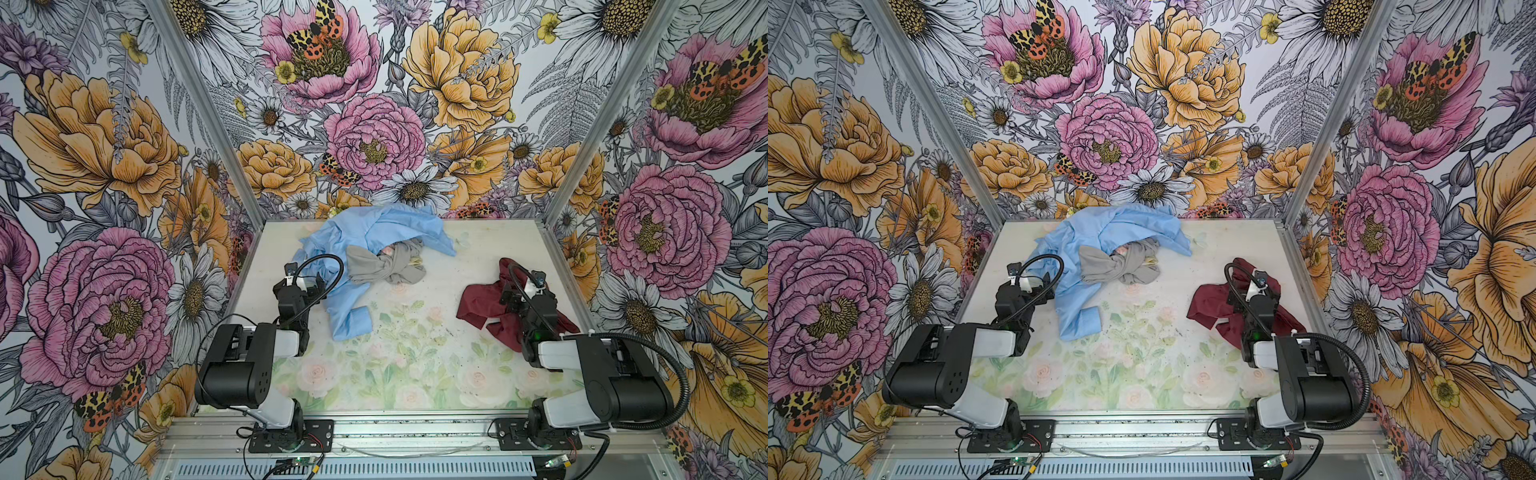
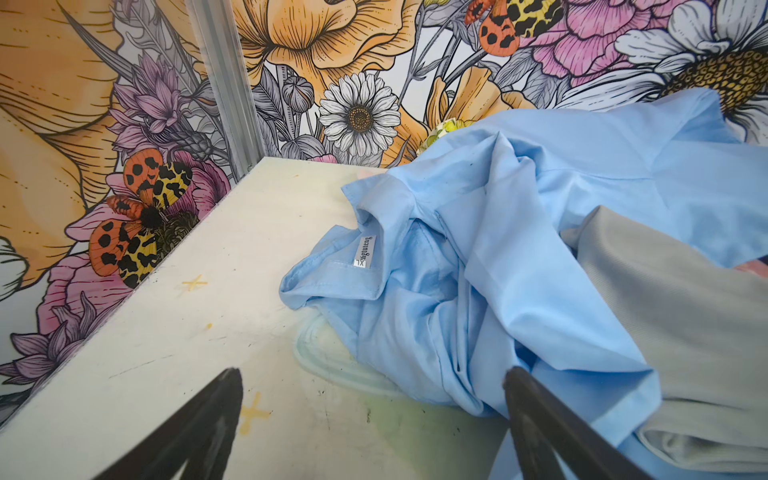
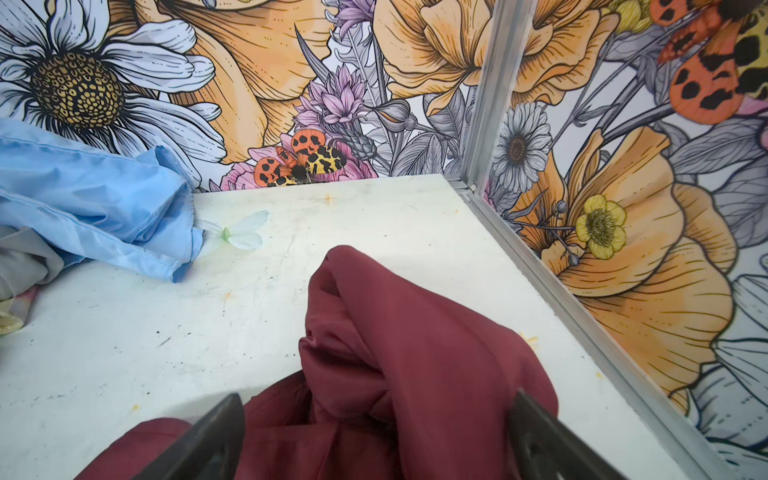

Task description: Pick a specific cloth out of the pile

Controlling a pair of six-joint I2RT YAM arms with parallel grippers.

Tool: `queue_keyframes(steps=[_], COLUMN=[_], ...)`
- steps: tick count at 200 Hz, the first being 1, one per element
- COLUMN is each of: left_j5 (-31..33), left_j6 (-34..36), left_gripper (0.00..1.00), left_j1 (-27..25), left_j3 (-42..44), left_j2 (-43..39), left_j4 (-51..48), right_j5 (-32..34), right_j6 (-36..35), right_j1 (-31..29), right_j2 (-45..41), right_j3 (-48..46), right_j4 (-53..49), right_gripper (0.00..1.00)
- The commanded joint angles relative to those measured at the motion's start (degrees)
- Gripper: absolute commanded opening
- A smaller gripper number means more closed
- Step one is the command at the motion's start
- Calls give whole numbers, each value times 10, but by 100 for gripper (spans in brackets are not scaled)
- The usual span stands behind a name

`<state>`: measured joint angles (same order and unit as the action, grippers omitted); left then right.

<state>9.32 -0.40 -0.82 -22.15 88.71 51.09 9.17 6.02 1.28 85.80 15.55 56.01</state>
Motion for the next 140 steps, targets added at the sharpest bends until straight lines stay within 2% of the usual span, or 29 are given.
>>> queue_keyframes(steps=[1, 20, 140], left_j5=[-15, -16, -13], left_j6=[7, 6, 8], left_gripper=[99, 99, 99], left_j1=[8, 8, 7], left_j3=[3, 3, 4], left_j2=[1, 1, 0], left_j4=[21, 20, 23], right_j5=[-26, -14, -23], right_j6=[-15, -6, -11], right_j1=[-7, -6, -3], right_j2=[18, 21, 23], right_j3=[21, 73, 68], right_j4=[21, -74, -58], right_gripper=[99, 99, 99])
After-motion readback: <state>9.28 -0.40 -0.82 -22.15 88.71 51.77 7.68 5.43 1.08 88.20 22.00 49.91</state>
